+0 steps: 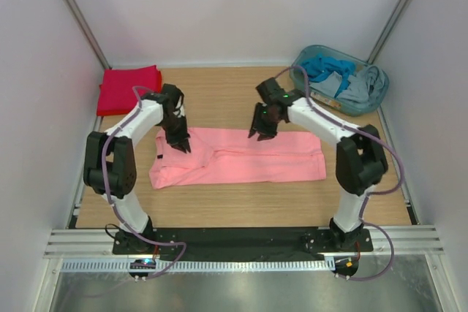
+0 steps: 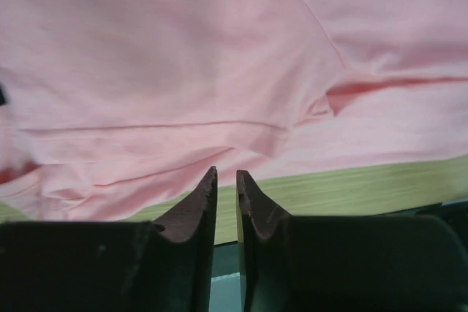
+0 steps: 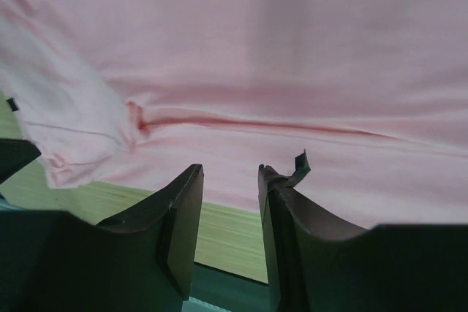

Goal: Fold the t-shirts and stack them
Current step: Fold the tshirt

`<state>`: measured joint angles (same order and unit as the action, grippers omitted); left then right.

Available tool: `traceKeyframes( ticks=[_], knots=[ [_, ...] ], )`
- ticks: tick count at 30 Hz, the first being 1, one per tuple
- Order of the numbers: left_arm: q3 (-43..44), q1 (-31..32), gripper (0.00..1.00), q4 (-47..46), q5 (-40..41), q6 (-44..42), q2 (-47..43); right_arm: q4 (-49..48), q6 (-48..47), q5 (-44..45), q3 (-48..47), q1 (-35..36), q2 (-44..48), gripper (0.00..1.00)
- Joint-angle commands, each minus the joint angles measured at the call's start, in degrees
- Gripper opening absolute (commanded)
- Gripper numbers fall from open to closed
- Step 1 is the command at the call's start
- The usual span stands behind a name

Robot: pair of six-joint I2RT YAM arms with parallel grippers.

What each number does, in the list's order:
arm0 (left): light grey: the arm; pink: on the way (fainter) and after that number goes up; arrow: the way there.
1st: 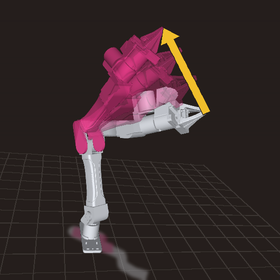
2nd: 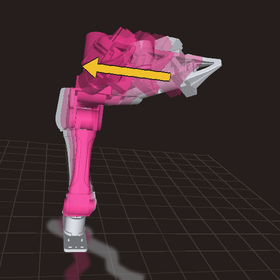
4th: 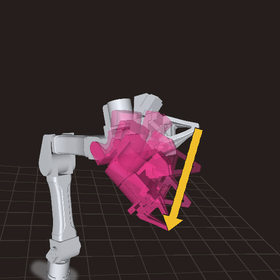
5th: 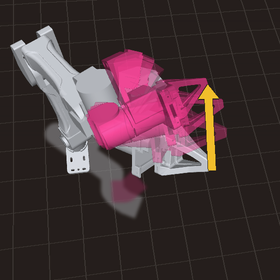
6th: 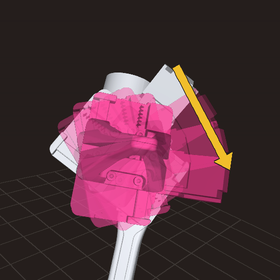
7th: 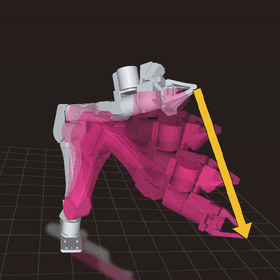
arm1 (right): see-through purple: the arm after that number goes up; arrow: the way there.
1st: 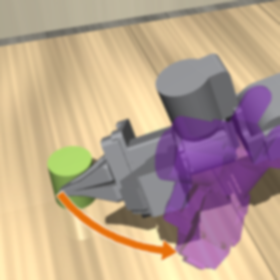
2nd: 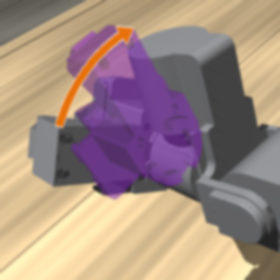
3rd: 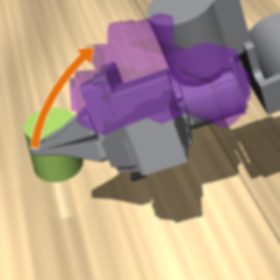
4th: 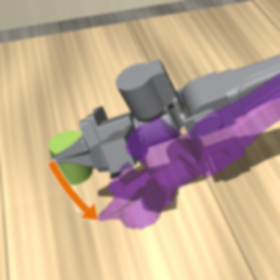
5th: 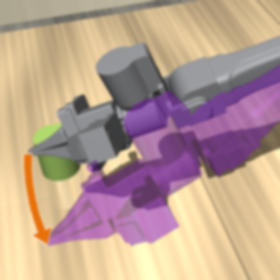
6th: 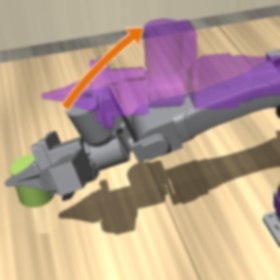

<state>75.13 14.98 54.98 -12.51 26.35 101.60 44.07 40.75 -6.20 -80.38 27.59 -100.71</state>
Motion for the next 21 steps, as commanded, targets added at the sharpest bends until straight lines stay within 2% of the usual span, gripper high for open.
traceKeyframes(
  ticks=[1,2,4,9,14,21],
  knots=[
    [1.86,-7.05,0.19,3.20,5.48,2.74,-1.58,-2.42,7.40,0.40,-8.99,8.32,-7.46,0.44],
    [1.60,-8.38,0.25,3.12,6.87,3.18,-1.76,-1.98,8.89,0.13,-11.01,9.83,-9.49,0.44],
    [1.07,-12.16,0.28,2.94,7.59,3.88,-1.76,-0.49,13.55,-0.13,-16.46,13.77,-15.29,0.47],
    [-1.83,-17.70,0.35,0.75,2.41,3.89,-1.32,1.45,17.08,-0.13,-24.20,20.91,-22.86,0.55],
    [-5.69,-19.81,0.40,-1.89,1.97,3.10,-1.76,0.23,19.71,-0.14,-22.28,22.94,-24.71,0.59],
    [-8.16,-19.90,0.38,-6.38,-1.90,3.53,0.70,-2.41,20.60,-0.48,-20.78,23.03,-25.59,0.57]
  ],
)
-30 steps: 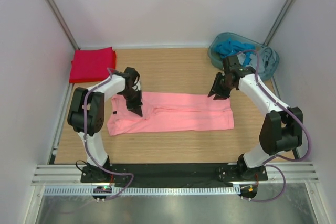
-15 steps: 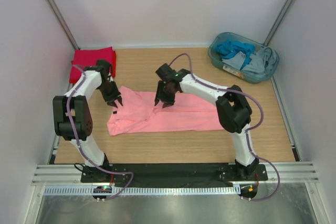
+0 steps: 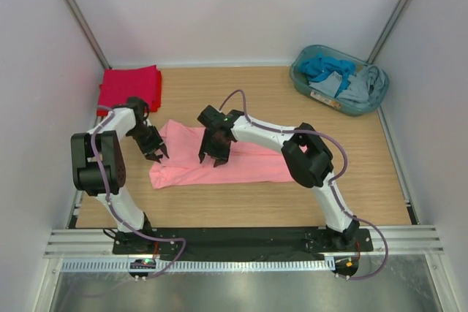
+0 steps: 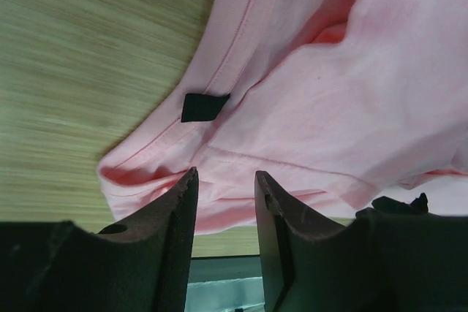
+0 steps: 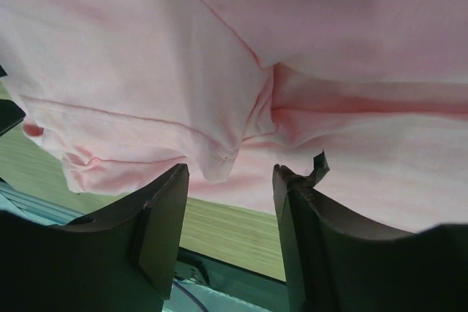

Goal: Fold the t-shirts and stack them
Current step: Fold the tshirt

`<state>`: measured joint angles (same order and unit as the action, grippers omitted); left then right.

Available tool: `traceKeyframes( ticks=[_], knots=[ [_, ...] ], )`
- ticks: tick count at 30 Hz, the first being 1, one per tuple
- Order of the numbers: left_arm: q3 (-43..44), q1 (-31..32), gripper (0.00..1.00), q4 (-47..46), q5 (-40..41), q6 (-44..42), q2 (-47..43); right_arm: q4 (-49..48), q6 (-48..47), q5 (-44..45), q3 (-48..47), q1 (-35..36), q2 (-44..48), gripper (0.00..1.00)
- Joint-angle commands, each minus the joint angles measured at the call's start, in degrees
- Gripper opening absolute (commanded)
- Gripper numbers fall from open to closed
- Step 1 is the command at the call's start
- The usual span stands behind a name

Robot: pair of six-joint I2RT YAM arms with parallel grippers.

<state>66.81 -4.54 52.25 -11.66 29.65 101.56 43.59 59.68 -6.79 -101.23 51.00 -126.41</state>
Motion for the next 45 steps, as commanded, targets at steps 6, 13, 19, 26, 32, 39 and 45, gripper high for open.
traceKeyframes(
  ticks=[6,13,19,26,32,39,45],
  knots=[
    [0.87,-0.30,0.34,-3.38,-2.05,0.50,1.98,-2.81,1.58,-0.95,-0.63,-0.38,-1.12,0.51],
    [0.69,-0.30,0.31,-3.03,-0.91,1.02,2.33,-2.64,1.93,-2.00,-1.78,-0.47,-2.17,0.48],
    [1.04,-0.39,0.27,-2.07,0.14,1.11,1.63,-3.08,2.11,-2.62,-2.22,-0.38,-2.79,0.38],
    [0.87,-0.39,0.35,-0.74,3.40,0.85,-1.45,-3.52,2.54,-4.29,-3.18,-0.38,-2.88,0.36],
    [-1.15,-0.39,0.34,-3.11,0.85,1.64,-0.49,-3.16,2.55,-4.29,-3.71,-0.29,-3.14,0.35],
    [-1.50,-0.30,0.32,-3.55,1.73,1.81,0.57,-3.16,2.28,-4.38,-3.80,-0.29,-3.40,0.12],
    [-2.38,-0.39,0.33,-4.44,1.82,1.99,1.45,-3.25,2.11,-4.55,-3.89,-0.29,-3.49,0.05]
  ],
)
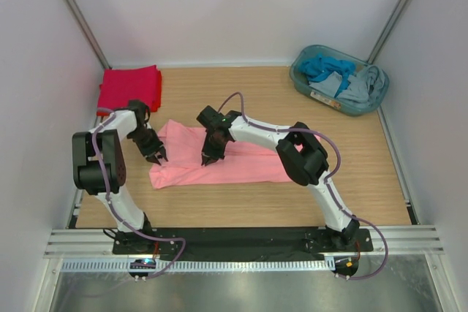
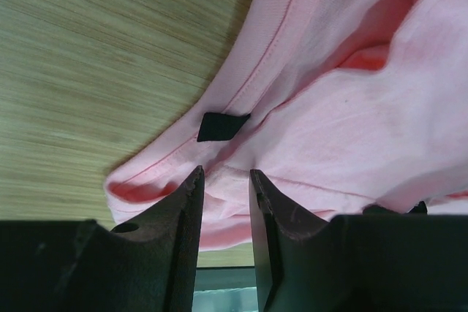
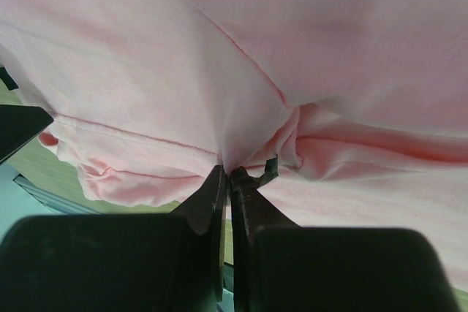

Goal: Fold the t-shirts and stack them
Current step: Fold the tshirt

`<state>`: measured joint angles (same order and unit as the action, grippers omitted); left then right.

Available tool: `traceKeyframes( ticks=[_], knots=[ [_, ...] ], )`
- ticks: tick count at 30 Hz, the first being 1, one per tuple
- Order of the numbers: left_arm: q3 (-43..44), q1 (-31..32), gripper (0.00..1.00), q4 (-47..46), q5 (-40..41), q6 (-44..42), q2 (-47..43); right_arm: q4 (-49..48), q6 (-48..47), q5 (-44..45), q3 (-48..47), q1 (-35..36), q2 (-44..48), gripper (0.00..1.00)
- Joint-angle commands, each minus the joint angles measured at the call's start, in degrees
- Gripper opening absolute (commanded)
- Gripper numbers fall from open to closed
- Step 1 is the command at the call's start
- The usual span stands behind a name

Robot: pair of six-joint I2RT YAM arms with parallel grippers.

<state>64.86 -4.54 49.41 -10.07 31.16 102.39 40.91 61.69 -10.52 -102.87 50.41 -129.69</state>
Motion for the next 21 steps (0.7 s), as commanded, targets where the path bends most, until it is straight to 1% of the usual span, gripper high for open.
traceKeyframes(
  ticks=[1,5,8,9,11,12,16,20,21],
  knots=[
    [-0.61,-0.39,0.33,-1.60,0.22,0.40,0.71,-0.56,0.10,-0.90,-2.16,0.30,-0.13,0.04],
    [-1.84,-0.30,0.31,-3.00,0.13,0.13,0.44,-0.92,-0.17,-1.08,-2.16,0.30,-0.48,0.04],
    [-1.05,-0.39,0.28,-2.83,-0.13,0.13,0.62,-1.09,-0.08,-1.08,-2.25,0.30,-0.39,0.05],
    [-0.53,-0.30,0.24,-2.56,-0.04,0.13,0.79,-1.00,-0.08,-1.16,-2.16,0.30,-0.30,0.05],
    [0.61,-0.30,0.20,-2.04,0.48,0.22,0.71,-1.18,-0.17,-1.17,-2.25,0.30,-0.39,0.04],
    [1.05,-0.39,0.14,-2.03,0.66,0.22,0.71,-1.18,-0.25,-1.17,-2.16,0.30,-0.30,0.04],
    [2.90,-0.39,0.01,-0.89,1.01,0.48,0.71,-0.92,-0.69,-0.99,-2.07,0.30,-0.13,0.04],
    [5.00,-0.30,0.01,0.60,1.27,0.92,0.01,-0.74,-1.05,-0.73,-2.16,0.30,0.22,0.04],
    [5.45,-0.39,0.03,1.12,1.28,0.84,0.00,-0.74,-1.13,-0.64,-2.07,0.30,0.23,0.04]
  ],
)
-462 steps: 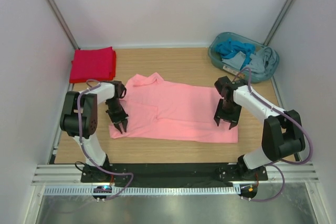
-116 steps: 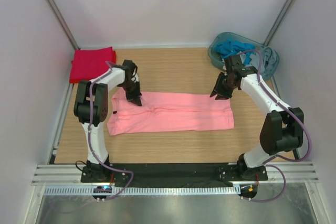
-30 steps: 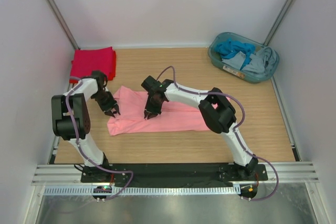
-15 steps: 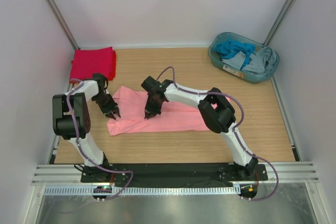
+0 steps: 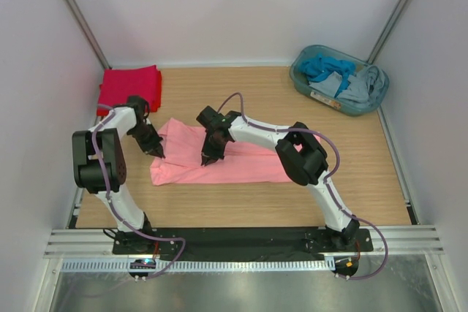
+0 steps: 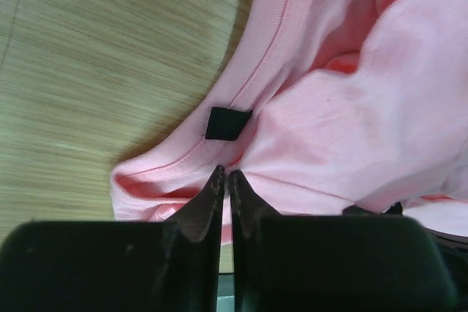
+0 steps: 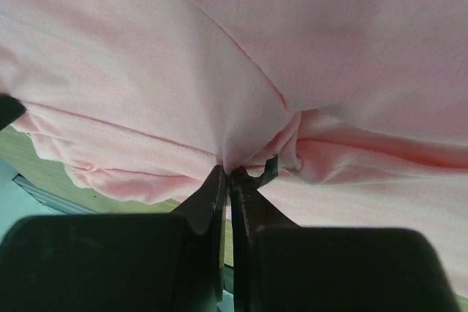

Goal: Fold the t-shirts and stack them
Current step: Fold the tshirt

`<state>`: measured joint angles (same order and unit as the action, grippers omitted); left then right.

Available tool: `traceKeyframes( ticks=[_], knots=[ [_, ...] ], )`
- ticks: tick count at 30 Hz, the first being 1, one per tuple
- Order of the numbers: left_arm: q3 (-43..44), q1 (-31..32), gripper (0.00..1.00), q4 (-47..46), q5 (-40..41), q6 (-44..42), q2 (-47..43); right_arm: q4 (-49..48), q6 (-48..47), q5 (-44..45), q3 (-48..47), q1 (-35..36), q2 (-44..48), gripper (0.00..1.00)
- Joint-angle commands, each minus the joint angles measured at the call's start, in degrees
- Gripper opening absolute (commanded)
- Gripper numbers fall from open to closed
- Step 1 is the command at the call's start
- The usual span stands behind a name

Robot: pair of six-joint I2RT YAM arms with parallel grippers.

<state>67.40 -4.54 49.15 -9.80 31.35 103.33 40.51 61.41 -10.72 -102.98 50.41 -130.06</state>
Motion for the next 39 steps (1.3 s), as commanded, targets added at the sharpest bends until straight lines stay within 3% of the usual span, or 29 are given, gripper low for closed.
traceKeyframes(
  ticks=[1,3,5,9,12,17,23,31,35,39],
  knots=[
    [3.26,-0.30,0.09,2.17,1.01,0.38,-0.94,-0.26,-1.02,-0.53,-2.05,0.30,0.77,0.04],
    [3.53,-0.39,0.20,2.36,0.75,0.29,-0.76,-0.26,-1.11,-0.53,-2.05,0.30,0.77,0.04],
    [3.36,-0.30,0.20,2.19,0.23,0.11,-0.50,-0.43,-1.11,-0.53,-2.23,0.30,0.60,0.03],
    [2.57,-0.30,0.01,1.66,-0.83,0.02,0.03,-0.43,-1.11,-0.70,-2.31,0.30,0.68,0.03],
    [2.48,-0.30,0.01,1.74,-1.01,0.02,0.21,-0.35,-1.29,-0.44,-2.23,0.30,0.77,0.03],
    [1.34,-0.30,0.18,1.48,2.60,-0.15,-1.02,-0.17,-1.38,-0.35,-2.58,0.30,0.69,0.03],
    [-1.65,-0.30,0.21,-3.61,-1.53,0.02,-0.67,-0.08,-1.38,-0.35,-2.40,0.30,0.68,0.03],
    [-2.54,-0.30,0.13,-4.06,-0.04,-0.15,-0.50,-0.17,-1.38,-0.62,-2.49,0.30,0.51,0.03],
    [-1.74,-0.30,0.01,-3.53,0.66,-0.33,-0.67,-0.17,-1.38,-0.70,-2.40,0.21,0.33,0.03],
    [-0.78,-0.30,0.00,-2.48,-0.30,-0.07,0.12,-0.08,-1.47,-0.70,-2.49,0.30,0.51,0.03]
  ],
)
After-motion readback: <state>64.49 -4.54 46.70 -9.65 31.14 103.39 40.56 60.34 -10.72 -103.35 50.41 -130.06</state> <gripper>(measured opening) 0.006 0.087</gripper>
